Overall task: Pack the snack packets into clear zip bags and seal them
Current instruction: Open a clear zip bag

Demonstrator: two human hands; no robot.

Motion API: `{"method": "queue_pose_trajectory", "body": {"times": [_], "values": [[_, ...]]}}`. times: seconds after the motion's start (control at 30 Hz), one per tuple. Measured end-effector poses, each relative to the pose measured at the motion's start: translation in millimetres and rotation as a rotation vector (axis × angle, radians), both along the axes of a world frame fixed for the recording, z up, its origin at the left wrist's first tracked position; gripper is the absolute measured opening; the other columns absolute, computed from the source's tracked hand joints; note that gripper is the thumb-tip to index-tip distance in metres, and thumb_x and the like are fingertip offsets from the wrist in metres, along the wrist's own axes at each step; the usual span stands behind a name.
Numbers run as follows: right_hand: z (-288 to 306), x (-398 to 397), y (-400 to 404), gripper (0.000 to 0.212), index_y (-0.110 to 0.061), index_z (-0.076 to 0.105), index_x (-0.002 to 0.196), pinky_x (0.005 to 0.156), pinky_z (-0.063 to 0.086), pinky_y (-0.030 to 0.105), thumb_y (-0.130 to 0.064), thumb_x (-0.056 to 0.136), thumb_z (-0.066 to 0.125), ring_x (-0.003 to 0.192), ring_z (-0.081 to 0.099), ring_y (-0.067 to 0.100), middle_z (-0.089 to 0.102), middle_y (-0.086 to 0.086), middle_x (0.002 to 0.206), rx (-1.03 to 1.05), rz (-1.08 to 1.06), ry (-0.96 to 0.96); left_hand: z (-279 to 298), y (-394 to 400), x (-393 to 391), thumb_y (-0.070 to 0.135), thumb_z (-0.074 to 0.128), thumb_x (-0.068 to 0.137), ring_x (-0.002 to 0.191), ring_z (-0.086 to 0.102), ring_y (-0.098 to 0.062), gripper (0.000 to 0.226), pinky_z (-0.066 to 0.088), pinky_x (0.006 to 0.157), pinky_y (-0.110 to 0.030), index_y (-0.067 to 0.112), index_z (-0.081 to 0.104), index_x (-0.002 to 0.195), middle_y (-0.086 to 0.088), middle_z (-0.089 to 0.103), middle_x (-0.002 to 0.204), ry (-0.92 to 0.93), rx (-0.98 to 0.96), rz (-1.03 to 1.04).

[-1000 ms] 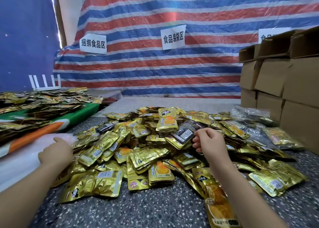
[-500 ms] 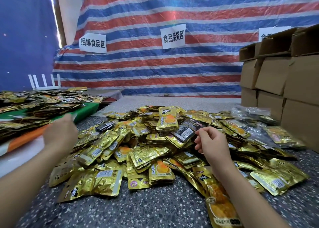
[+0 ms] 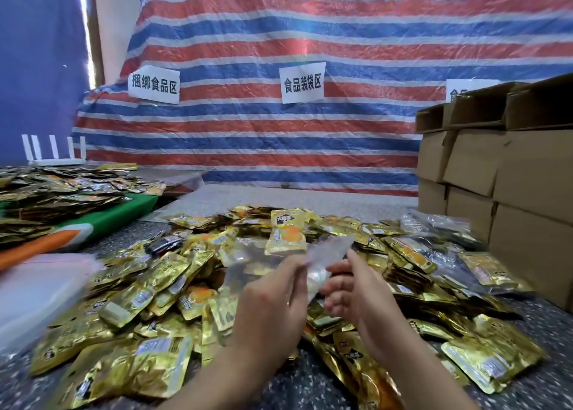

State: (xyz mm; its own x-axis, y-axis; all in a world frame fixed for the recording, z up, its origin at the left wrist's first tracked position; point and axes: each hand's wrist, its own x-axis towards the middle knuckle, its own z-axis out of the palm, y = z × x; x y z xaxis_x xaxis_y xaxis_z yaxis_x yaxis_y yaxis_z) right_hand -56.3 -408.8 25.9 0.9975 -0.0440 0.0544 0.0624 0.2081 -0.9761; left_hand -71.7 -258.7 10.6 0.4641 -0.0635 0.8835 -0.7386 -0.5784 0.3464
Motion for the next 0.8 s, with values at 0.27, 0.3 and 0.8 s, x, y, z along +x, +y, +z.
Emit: {"method": "queue_pose_trajectory", "body": {"times": [0.27, 0.3, 0.8], "values": [[-2, 4, -4, 0.054, -0.005, 0.056, 0.089, 0.041, 0.042, 0.025, -0.058, 0.094, 0.05, 0.045, 0.054, 0.019, 0.059, 0.009, 0.059, -0.039, -0.072, 0.072, -13, 4, 4, 0.033, 0.056, 0.094, 0.063, 0.059, -0.008, 0.016, 0.05, 0.056, -0.032, 0.022, 0.067, 0.094, 0.01, 0.062, 0.071, 0.131, 0.042, -0.142], [-2, 3, -5, 0.047, -0.005, 0.057, 0.087, 0.041, 0.042, 0.025, -0.05, 0.097, 0.051, 0.045, 0.054, 0.018, 0.059, 0.007, 0.059, -0.066, -0.089, 0.074, -15, 4, 3, 0.034, 0.056, 0.094, 0.068, 0.061, -0.005, 0.017, 0.052, 0.06, -0.03, 0.022, 0.067, 0.096, 0.011, 0.064, 0.075, 0.158, 0.071, -0.181], [0, -7, 11, 0.024, 0.001, 0.058, 0.072, 0.044, 0.044, 0.024, -0.003, 0.095, 0.051, 0.046, 0.054, 0.012, 0.057, 0.001, 0.052, -0.355, -0.05, -0.216, -4, 2, 5, 0.05, 0.054, 0.085, 0.062, 0.047, -0.006, 0.03, 0.04, 0.06, -0.022, 0.021, 0.056, 0.076, 0.008, 0.053, 0.066, 0.537, -0.172, -0.417]]}}
